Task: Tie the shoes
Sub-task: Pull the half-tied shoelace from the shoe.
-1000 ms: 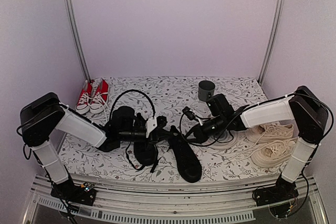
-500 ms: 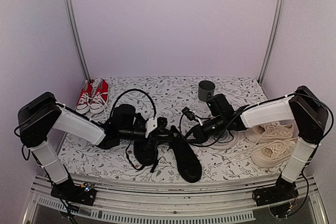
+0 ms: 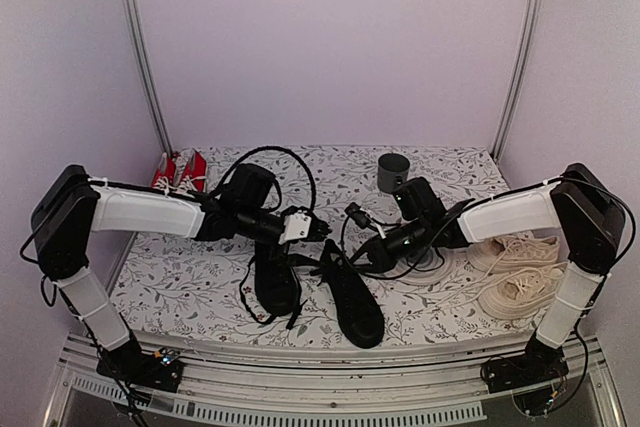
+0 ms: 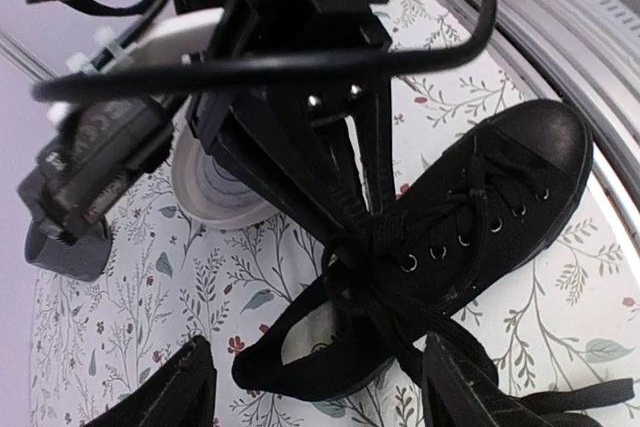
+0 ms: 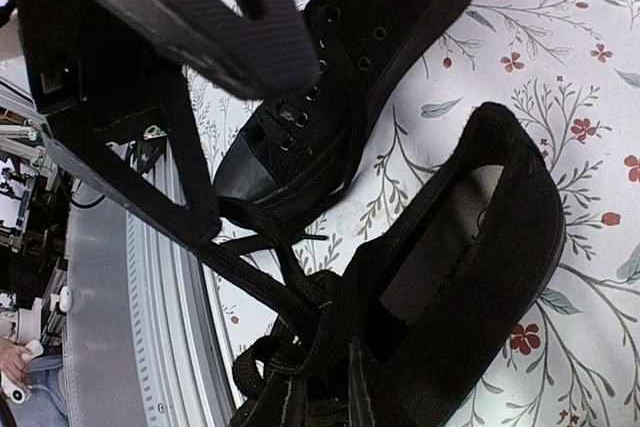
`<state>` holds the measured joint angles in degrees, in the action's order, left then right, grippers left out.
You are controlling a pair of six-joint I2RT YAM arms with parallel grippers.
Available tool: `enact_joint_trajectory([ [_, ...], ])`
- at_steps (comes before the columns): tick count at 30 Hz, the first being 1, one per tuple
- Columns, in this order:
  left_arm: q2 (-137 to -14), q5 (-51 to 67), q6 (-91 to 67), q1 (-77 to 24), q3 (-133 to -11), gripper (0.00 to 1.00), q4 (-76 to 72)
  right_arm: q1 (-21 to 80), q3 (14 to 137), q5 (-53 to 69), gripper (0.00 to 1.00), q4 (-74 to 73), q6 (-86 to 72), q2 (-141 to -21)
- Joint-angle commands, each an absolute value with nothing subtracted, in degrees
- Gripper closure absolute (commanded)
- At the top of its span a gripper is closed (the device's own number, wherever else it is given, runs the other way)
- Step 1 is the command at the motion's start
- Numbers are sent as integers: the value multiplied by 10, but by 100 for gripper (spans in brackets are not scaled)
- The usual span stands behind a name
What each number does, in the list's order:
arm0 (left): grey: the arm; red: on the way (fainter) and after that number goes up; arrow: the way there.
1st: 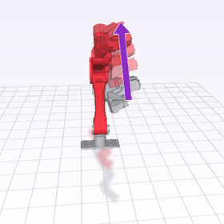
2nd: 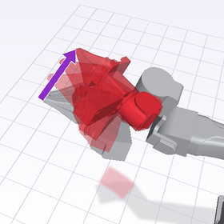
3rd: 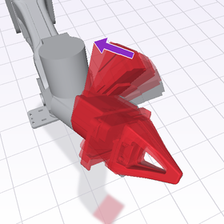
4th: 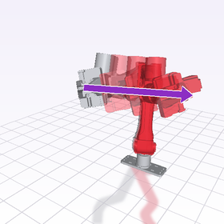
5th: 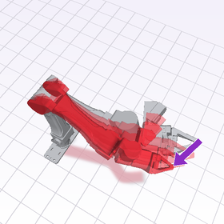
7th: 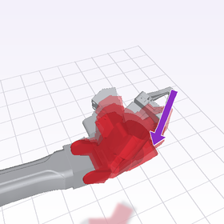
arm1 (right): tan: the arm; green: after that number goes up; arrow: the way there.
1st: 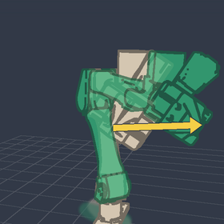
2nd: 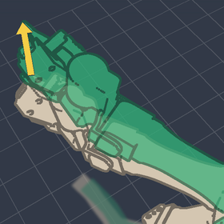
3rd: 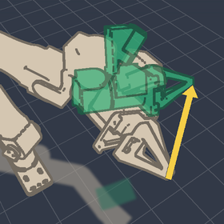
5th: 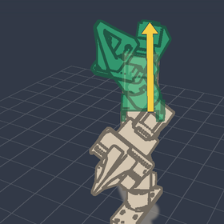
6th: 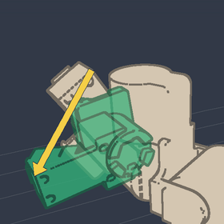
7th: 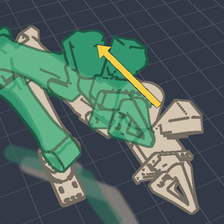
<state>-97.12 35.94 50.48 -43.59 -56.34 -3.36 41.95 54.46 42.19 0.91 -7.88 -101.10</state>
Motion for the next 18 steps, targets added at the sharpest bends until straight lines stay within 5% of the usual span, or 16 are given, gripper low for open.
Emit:
enact_joint_trajectory([
  [1,-1007,350,595,-440,-602,24,87,417,558,434,83,21,-74,-1016],
  [6,-1020,352,605,-452,-607,19,92,417,558,440,83,25,-75,-1021],
  [8,-1027,346,604,-460,-606,4,85,418,559,441,83,25,-75,-1023],
  [18,-1016,384,565,-474,-593,4,34,418,559,442,83,25,-76,-1027],
])
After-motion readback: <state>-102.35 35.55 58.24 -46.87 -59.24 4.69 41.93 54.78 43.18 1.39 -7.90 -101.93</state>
